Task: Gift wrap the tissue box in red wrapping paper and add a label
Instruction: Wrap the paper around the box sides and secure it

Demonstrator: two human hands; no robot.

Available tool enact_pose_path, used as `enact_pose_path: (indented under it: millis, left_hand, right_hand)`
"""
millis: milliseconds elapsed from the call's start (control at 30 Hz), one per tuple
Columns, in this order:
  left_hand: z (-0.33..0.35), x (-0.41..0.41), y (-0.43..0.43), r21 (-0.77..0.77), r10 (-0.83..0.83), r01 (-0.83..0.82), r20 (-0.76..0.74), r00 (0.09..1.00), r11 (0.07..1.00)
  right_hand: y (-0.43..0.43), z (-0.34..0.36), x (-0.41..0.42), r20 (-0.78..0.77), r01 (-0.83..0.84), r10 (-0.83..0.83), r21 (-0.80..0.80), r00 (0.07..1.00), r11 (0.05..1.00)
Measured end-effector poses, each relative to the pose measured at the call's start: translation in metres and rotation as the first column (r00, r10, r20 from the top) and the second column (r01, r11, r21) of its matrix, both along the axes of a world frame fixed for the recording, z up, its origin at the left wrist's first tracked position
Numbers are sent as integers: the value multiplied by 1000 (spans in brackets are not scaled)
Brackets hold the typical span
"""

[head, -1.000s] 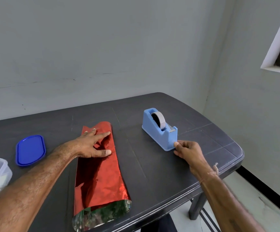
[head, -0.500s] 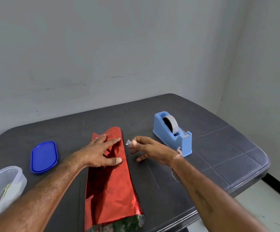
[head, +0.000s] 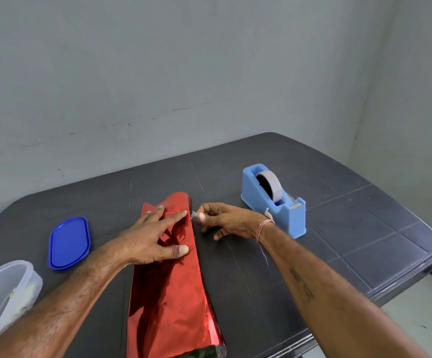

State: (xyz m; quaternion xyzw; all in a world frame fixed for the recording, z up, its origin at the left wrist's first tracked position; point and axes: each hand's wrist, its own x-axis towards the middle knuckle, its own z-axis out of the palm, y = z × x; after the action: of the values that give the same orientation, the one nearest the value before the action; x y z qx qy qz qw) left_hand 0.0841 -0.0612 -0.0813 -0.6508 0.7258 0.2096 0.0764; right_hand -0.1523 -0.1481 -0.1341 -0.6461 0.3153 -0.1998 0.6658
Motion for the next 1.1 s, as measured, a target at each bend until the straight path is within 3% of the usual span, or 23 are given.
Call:
enact_pose_path:
  millis: [1100]
  left_hand:
    - [0, 0, 2, -4, 9, -9, 12, 1000, 1000]
  right_hand:
    - [-11, 1, 19, -211, 16, -45, -138, 976, 990]
